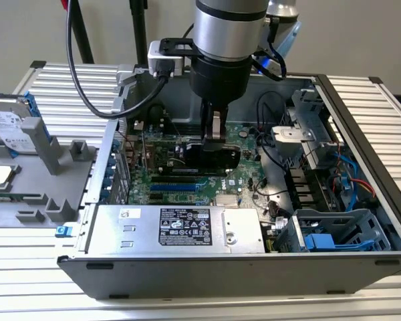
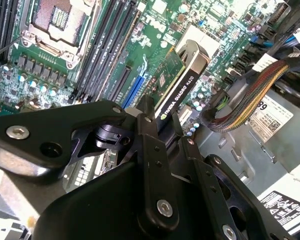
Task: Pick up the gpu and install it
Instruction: 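Insert the gpu into the slot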
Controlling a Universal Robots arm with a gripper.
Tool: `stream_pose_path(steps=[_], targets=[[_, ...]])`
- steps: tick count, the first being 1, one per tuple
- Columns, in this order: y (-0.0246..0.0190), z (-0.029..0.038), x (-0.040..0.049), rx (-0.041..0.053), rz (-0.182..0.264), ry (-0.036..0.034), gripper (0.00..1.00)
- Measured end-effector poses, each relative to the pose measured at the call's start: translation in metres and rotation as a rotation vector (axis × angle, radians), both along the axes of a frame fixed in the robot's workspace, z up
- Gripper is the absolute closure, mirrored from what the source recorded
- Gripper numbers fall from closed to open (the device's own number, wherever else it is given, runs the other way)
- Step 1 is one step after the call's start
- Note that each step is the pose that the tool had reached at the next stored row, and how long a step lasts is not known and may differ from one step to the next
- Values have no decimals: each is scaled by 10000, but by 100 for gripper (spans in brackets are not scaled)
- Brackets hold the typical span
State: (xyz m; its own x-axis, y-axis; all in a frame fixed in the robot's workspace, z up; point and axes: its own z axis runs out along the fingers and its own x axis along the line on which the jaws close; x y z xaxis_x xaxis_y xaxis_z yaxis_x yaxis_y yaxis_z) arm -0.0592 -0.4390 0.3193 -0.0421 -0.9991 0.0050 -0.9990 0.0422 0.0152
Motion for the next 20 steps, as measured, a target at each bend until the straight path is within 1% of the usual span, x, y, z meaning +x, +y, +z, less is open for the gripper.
stream_pose_path(steps=[5, 18, 20], targets=[[0, -18, -5, 1, 0, 0, 100], [0, -154, -45, 1, 0, 12, 100], [0, -165, -48, 0, 1, 21, 100]])
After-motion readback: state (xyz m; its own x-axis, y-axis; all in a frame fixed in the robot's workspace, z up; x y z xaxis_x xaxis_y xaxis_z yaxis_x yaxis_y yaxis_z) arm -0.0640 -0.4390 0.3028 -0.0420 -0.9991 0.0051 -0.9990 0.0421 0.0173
